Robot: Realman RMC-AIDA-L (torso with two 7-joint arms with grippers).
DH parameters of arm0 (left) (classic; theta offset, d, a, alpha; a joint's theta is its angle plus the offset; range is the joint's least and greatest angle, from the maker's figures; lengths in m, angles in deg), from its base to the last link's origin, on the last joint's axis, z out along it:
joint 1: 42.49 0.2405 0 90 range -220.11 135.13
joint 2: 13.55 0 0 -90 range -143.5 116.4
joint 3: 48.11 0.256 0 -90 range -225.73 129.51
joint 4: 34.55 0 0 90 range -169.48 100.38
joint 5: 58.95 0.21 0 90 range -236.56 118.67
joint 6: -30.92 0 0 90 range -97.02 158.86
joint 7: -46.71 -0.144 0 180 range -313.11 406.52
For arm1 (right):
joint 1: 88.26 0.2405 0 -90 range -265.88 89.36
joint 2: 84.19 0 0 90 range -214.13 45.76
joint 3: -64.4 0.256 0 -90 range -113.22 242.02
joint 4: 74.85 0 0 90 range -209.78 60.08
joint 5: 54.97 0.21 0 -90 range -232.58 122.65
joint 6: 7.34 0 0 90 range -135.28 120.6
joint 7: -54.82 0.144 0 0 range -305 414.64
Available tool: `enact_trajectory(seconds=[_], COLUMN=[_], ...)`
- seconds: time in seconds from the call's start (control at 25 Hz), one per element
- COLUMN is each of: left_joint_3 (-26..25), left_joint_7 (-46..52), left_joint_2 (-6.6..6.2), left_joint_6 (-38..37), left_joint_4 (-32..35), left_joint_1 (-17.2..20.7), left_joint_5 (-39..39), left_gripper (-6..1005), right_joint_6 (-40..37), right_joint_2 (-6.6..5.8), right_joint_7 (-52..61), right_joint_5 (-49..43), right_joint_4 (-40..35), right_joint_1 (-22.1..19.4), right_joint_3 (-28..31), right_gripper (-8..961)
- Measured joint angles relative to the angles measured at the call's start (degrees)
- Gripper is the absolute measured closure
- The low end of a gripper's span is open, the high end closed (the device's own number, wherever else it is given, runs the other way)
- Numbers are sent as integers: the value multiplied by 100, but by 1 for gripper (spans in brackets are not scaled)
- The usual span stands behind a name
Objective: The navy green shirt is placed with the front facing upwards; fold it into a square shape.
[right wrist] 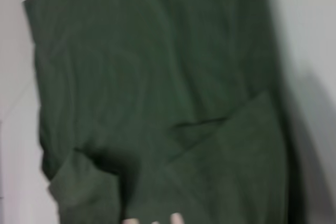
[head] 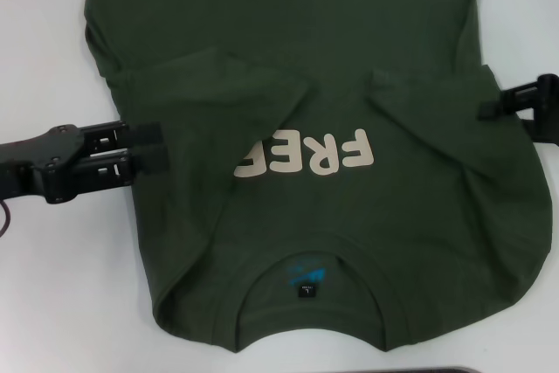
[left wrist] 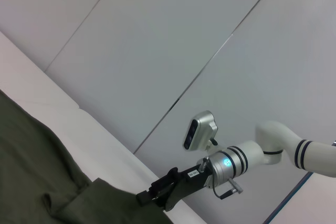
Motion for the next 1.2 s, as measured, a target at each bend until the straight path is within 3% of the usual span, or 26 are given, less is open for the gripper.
enact_trajectory(seconds=[0.56, 0.8, 1.2], left_joint_3=[0, 0, 0], left_joint_7=[-23, -24, -6], left_joint_2=[0, -7, -17], left_joint_6=[5, 7, 10], left_joint_4=[-4, 1, 9], left_joint_1=[23, 22, 22], left_joint_5=[1, 1, -36], left_gripper=[311, 311, 311], right_joint_6=[-315, -540, -965], right_joint_2=[203, 295, 333], right_joint_7=[-63, -323, -813], right_joint_5=[194, 196, 585], right_joint_4=[19, 337, 479], right_joint_1=[148, 391, 573], right_joint_3=[-31, -55, -8], right_gripper=[582, 584, 579])
